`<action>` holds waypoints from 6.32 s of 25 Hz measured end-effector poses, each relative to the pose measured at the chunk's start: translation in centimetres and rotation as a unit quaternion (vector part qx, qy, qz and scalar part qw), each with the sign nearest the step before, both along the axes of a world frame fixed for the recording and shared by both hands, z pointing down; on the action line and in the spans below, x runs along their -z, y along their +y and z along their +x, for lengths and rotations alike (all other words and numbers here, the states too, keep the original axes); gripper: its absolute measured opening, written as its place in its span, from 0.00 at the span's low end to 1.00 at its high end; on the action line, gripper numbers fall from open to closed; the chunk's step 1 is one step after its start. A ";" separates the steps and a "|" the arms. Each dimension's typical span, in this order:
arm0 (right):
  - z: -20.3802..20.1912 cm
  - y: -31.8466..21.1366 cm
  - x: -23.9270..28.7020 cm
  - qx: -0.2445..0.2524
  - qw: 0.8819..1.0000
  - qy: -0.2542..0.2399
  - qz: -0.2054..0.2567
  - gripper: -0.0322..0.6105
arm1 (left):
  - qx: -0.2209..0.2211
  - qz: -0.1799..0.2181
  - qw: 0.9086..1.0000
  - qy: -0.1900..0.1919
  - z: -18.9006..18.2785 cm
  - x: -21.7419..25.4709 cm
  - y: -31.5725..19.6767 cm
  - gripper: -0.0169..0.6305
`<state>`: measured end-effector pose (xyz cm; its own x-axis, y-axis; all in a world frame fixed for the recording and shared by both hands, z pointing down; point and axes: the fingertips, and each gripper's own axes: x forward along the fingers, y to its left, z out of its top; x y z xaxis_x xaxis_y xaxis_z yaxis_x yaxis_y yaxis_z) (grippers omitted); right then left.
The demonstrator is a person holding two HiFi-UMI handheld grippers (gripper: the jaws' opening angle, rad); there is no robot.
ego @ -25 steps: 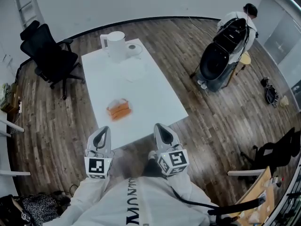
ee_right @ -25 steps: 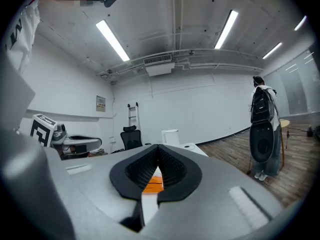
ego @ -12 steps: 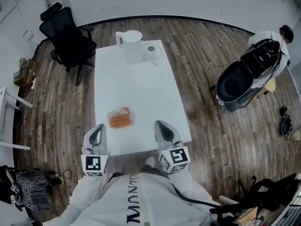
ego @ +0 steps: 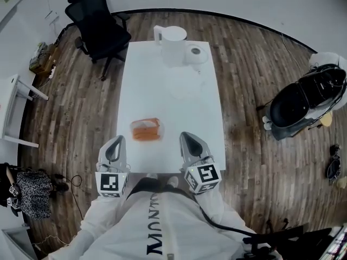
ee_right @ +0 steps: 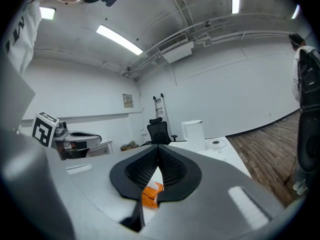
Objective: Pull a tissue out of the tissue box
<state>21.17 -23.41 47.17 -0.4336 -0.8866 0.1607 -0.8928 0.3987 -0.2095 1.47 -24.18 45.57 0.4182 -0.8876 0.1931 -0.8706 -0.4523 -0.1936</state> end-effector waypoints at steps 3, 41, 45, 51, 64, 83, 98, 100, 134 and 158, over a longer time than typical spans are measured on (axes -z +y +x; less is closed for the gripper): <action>-1.3 -0.7 0.0 0.016 1.000 0.006 -0.001 0.05 | 0.005 0.001 1.000 0.006 -0.5 -0.1 -0.4 0.02; -13.1 -5.9 -9.3 0.372 0.895 0.214 -0.124 0.47 | 0.042 -0.015 0.998 0.040 -4.1 -2.2 -6.1 0.02; -13.9 -6.2 -11.7 0.410 0.858 0.279 -0.135 0.47 | 0.045 -0.019 0.998 0.043 -4.0 -2.6 -5.8 0.02; -14.6 -6.6 -14.0 0.433 0.833 0.310 -0.150 0.47 | 0.049 -0.016 0.997 0.049 -4.2 -2.5 -5.6 0.02; -14.7 -7.6 -16.8 0.445 0.808 0.346 -0.169 0.25 | 0.055 -0.031 0.997 0.053 -4.1 -3.4 -5.3 0.02; -14.2 -7.2 -16.5 0.409 0.832 0.333 -0.171 0.07 | 0.024 -0.125 0.991 0.044 -1.4 -12.4 -5.9 0.02; -14.4 -6.5 -14.5 0.384 0.866 0.276 -0.164 0.06 | -0.022 -0.210 0.977 0.034 1.4 -19.4 -7.6 0.02; -14.5 -6.6 -14.1 0.379 0.870 0.269 -0.162 0.06 | -0.022 -0.216 0.976 0.036 1.3 -19.9 -7.7 0.02; -7.6 -14.7 -2.9 0.243 0.961 0.061 -0.120 0.06 | -0.035 -0.215 0.975 0.034 1.5 -19.4 -7.4 0.02; -2.4 -19.3 -2.8 0.192 0.976 0.026 -0.104 0.06 | -0.013 -0.145 0.989 0.036 0.7 -12.5 -7.7 0.02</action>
